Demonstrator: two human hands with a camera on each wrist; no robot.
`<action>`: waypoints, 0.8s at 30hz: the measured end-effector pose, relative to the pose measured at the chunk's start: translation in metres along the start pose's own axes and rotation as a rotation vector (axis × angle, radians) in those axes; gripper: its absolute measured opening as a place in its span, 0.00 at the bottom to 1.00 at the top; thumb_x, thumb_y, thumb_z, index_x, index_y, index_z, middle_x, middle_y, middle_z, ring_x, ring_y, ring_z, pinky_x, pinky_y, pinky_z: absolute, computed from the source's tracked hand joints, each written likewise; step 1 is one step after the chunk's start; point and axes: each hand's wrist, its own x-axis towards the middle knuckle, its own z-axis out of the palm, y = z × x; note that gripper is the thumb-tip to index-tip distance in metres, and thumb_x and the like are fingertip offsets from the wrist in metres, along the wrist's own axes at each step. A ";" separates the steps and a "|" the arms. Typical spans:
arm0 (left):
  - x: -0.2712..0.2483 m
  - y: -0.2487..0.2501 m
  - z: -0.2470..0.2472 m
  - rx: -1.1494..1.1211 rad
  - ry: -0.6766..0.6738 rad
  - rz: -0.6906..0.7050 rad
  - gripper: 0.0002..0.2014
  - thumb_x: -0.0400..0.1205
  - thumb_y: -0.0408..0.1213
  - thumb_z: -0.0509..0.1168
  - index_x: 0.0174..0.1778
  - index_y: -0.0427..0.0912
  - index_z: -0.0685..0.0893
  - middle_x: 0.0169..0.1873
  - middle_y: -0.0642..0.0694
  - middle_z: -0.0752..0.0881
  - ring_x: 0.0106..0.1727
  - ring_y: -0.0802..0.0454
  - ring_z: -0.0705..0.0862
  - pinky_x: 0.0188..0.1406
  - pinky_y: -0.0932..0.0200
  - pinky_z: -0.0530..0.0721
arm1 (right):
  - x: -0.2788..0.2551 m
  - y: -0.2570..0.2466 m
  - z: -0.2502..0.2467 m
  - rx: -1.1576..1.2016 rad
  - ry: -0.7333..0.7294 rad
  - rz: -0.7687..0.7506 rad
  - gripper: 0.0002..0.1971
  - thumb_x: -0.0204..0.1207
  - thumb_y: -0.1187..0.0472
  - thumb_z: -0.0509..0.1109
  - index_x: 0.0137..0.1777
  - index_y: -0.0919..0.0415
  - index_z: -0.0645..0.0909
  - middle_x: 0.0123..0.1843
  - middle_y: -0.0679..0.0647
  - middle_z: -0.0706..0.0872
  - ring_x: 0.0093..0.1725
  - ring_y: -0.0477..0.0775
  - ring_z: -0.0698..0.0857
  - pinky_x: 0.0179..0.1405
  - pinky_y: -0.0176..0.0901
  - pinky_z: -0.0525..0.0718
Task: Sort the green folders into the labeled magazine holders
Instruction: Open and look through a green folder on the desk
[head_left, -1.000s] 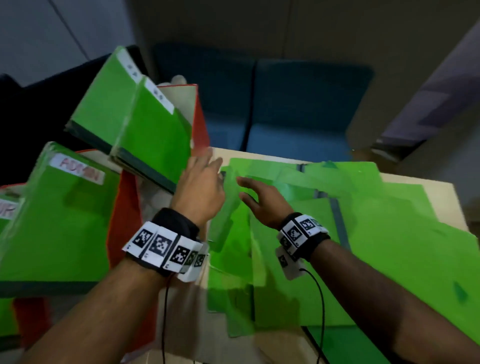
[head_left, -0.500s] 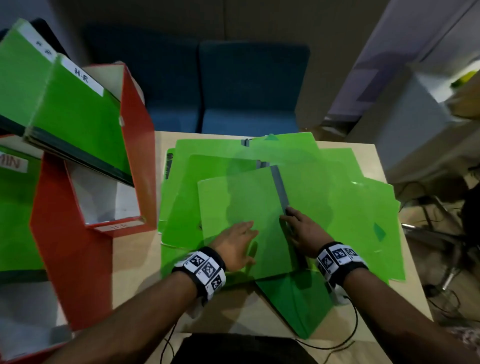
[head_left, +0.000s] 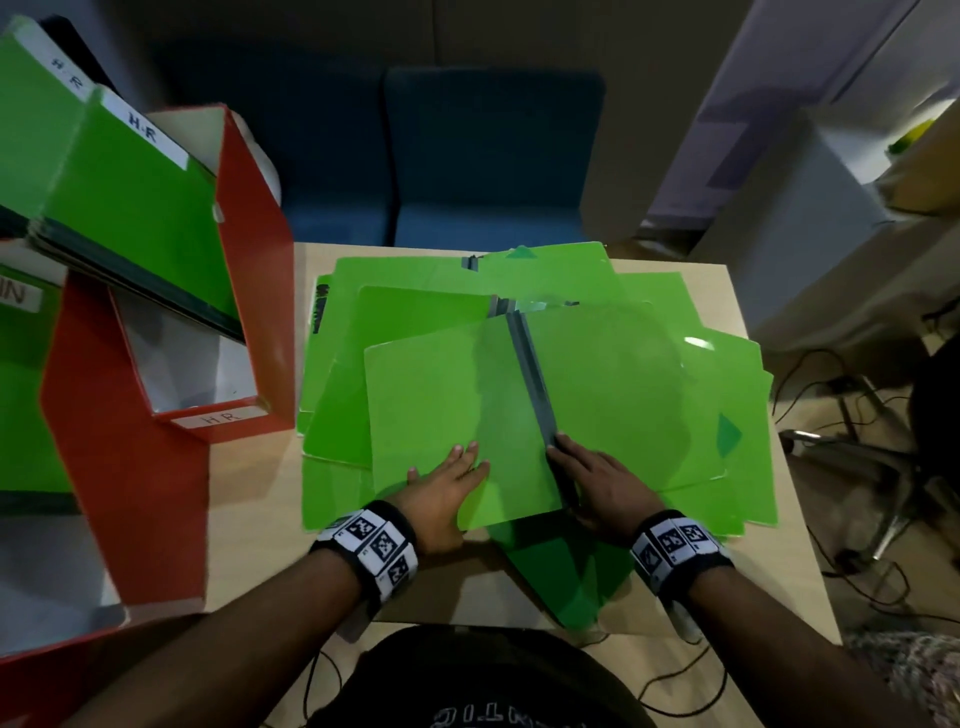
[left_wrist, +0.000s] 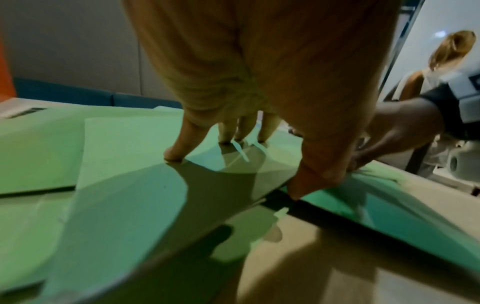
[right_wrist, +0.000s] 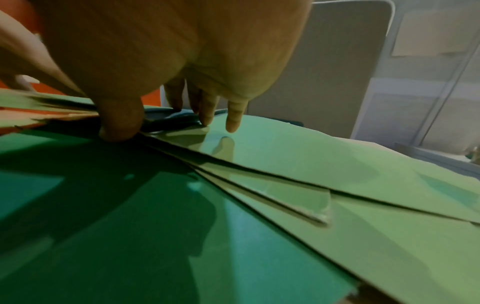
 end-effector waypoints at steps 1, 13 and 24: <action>-0.005 -0.002 -0.004 -0.002 0.014 0.013 0.46 0.80 0.47 0.68 0.85 0.49 0.43 0.84 0.50 0.35 0.84 0.50 0.37 0.76 0.23 0.51 | 0.000 -0.001 -0.001 0.016 0.023 -0.014 0.42 0.76 0.52 0.70 0.85 0.53 0.49 0.87 0.50 0.46 0.82 0.53 0.61 0.82 0.48 0.56; -0.074 -0.038 -0.066 -0.048 0.346 0.084 0.23 0.82 0.37 0.66 0.74 0.56 0.76 0.76 0.58 0.71 0.72 0.60 0.74 0.77 0.54 0.71 | 0.004 -0.008 -0.051 -0.091 0.419 -0.330 0.21 0.74 0.58 0.72 0.68 0.57 0.81 0.65 0.55 0.86 0.59 0.55 0.87 0.63 0.58 0.80; -0.135 -0.040 -0.161 0.036 0.673 0.262 0.16 0.83 0.48 0.61 0.64 0.54 0.86 0.55 0.55 0.89 0.51 0.60 0.87 0.52 0.56 0.86 | -0.019 -0.039 -0.180 -0.068 0.542 -0.459 0.17 0.80 0.46 0.61 0.57 0.51 0.88 0.48 0.47 0.92 0.35 0.50 0.90 0.29 0.41 0.86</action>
